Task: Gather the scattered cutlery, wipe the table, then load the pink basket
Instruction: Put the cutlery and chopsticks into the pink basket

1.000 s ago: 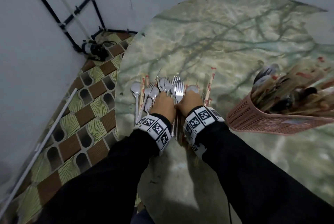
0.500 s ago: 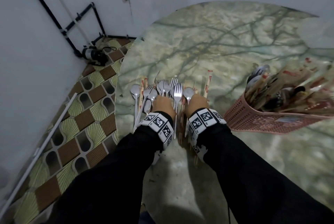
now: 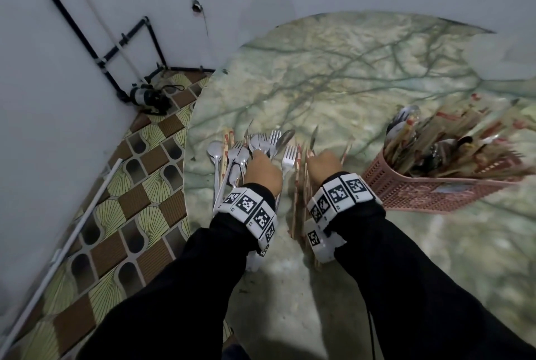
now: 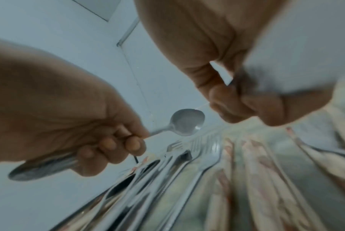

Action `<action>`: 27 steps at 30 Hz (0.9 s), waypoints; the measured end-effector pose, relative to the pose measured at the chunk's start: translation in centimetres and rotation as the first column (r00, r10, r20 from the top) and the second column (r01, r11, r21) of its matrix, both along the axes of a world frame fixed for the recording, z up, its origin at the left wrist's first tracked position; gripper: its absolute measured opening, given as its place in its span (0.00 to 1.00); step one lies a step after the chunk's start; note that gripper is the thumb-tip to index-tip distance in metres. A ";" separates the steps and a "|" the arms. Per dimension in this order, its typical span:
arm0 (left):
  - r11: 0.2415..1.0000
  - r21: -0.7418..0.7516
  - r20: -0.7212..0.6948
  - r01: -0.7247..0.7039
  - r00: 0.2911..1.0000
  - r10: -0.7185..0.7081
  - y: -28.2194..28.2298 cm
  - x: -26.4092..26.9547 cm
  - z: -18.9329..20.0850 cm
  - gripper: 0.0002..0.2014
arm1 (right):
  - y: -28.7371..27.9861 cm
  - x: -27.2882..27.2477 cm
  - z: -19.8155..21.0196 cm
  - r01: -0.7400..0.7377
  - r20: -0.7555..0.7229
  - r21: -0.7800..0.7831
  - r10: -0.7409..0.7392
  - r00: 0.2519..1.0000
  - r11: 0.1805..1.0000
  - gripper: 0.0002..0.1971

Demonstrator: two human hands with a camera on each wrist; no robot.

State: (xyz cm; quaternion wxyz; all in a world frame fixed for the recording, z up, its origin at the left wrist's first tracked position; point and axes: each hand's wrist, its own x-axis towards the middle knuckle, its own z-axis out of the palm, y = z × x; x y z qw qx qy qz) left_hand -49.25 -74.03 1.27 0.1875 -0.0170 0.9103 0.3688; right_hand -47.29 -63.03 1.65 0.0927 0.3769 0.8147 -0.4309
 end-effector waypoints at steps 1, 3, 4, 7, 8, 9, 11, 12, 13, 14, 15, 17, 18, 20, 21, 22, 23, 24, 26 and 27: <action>1.000 0.014 -0.019 -0.017 1.000 0.018 0.1 0.0 -0.1 0.15 | -0.3 -0.2 0.1 0.000 -0.021 0.003 0.000 1.000 1.000 0.17; 0.999 0.004 -0.020 -0.033 0.999 0.033 0.4 -0.3 -0.5 0.14 | -1.1 -0.5 -0.1 -0.039 -0.029 0.006 0.040 0.999 0.999 0.16; 0.999 -0.029 -0.004 -0.020 1.000 0.020 0.5 -0.4 -0.8 0.13 | -1.5 -0.6 -0.3 -0.065 -0.016 -0.004 0.065 0.998 0.998 0.15; 0.990 -0.135 0.025 0.029 0.999 -0.026 0.6 -0.9 -1.4 0.10 | -2.6 -0.8 -1.0 -0.121 0.031 0.012 0.120 0.992 0.993 0.07; 0.986 -0.161 0.021 0.039 0.999 -0.036 0.6 -1.1 -1.4 0.10 | -2.6 -0.9 -1.3 -0.130 0.049 0.021 0.129 0.990 0.991 0.07; 0.982 -0.185 0.011 0.049 0.999 -0.048 0.7 -1.2 -1.4 0.10 | -2.7 -1.0 -1.6 -0.138 0.057 0.031 0.137 0.989 0.990 0.09; 0.972 -0.219 0.000 0.080 0.997 -0.082 0.8 -1.3 -1.4 0.09 | -2.5 -0.9 -1.9 -0.161 0.058 0.036 0.159 0.986 0.986 0.09; 0.967 -0.233 0.004 0.100 0.995 -0.102 0.9 -1.3 -1.5 0.09 | -2.5 -0.9 -2.0 -0.172 0.056 0.038 0.170 0.984 0.984 0.08; 0.962 -0.246 0.005 0.118 0.993 -0.121 1.0 -1.2 -1.5 0.09 | -2.4 -0.9 -2.0 -0.189 0.051 0.049 0.187 0.981 0.981 0.09; 0.957 -0.258 0.003 0.131 0.991 -0.135 1.1 -1.2 -1.4 0.09 | -2.4 -0.9 -2.0 -0.210 0.057 0.069 0.206 0.977 0.975 0.09; 0.954 -0.267 -0.002 0.138 0.990 -0.144 1.1 -1.2 -1.4 0.10 | -2.5 -0.9 -2.0 -0.232 0.062 0.105 0.226 0.972 0.967 0.09; 0.950 -0.278 -0.015 0.144 0.988 -0.154 1.2 -1.2 -1.2 0.11 | -2.6 -1.0 -1.8 -0.250 0.068 0.162 0.242 0.968 0.955 0.08; 0.949 -0.277 -0.019 0.151 0.987 -0.162 1.2 -1.3 -1.1 0.12 | -2.7 -1.1 -1.8 -0.250 0.062 0.169 0.242 0.968 0.953 0.11; 0.949 -0.272 -0.012 0.158 0.986 -0.167 1.2 -1.4 -1.0 0.12 | -2.7 -1.0 -1.7 -0.254 0.050 0.149 0.249 0.967 0.956 0.16; 0.949 -0.272 -0.005 0.159 0.986 -0.166 1.2 -1.4 -1.1 0.12 | -2.8 -1.0 -1.7 -0.261 0.046 0.154 0.257 0.965 0.953 0.17; 0.948 -0.277 0.000 0.160 0.986 -0.167 1.2 -1.4 -1.1 0.12 | -2.8 -0.9 -1.7 -0.269 0.049 0.162 0.264 0.963 0.949 0.18; 0.944 -0.286 0.001 0.164 0.985 -0.171 1.2 -1.3 -1.1 0.12 | -2.9 -0.9 -1.7 -0.279 0.061 0.183 0.273 0.960 0.943 0.17; 0.939 -0.297 0.000 0.170 0.984 -0.179 1.2 -1.3 -1.1 0.12 | -3.0 -1.0 -1.6 -0.287 0.090 0.212 0.274 0.957 0.934 0.15; 0.929 -0.319 -0.006 0.189 0.980 -0.201 1.1 -1.1 -1.0 0.11 | -2.9 -0.9 -1.6 -0.312 0.141 0.275 0.283 0.949 0.910 0.11; 0.924 -0.325 -0.003 0.202 0.977 -0.215 1.1 -1.1 -1.0 0.11 | -2.9 -0.9 -1.6 -0.323 0.150 0.292 0.291 0.945 0.900 0.09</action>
